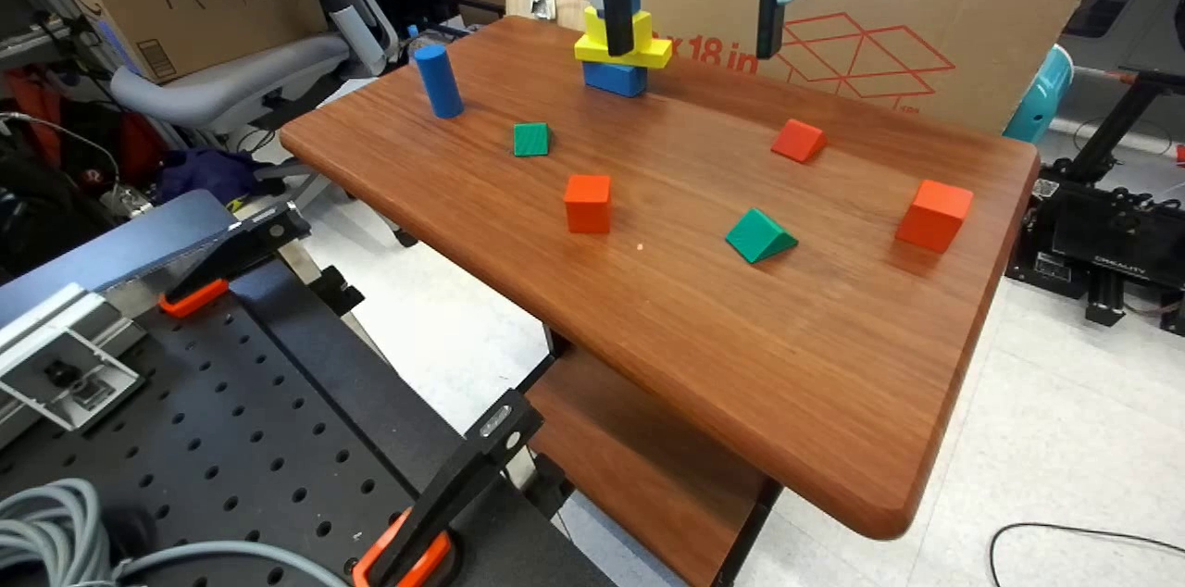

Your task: Pick up the green block on the right and put it on the orange square block on the right

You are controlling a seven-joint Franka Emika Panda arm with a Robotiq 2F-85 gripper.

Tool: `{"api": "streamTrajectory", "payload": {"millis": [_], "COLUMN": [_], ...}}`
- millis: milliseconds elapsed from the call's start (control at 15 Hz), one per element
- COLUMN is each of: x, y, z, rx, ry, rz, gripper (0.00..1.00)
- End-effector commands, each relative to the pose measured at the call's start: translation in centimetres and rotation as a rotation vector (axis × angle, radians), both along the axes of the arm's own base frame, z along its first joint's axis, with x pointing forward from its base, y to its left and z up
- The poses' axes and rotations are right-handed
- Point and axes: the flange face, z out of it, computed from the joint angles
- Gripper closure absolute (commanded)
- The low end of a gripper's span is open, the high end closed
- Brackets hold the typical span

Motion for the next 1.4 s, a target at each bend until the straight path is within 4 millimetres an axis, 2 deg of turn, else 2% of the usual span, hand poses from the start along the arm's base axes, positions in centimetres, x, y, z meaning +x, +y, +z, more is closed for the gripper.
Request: {"api": "streamTrajectory", "payload": {"millis": [0, 533, 933, 1333], "x": [1.6, 1.4, 0.9, 0.8], "y": [-2.4, -6.4, -7.7, -9.1], "z": [-1.6, -5.8, -8.2, -9.5], "rx": [0.040, 0.106, 0.085, 0.079], "ry": [0.017, 0.025, 0.048, 0.025], "rz": [-0.051, -0.267, -0.330, -0.370], "gripper": [0.00, 0.00, 0.00, 0.00]}}
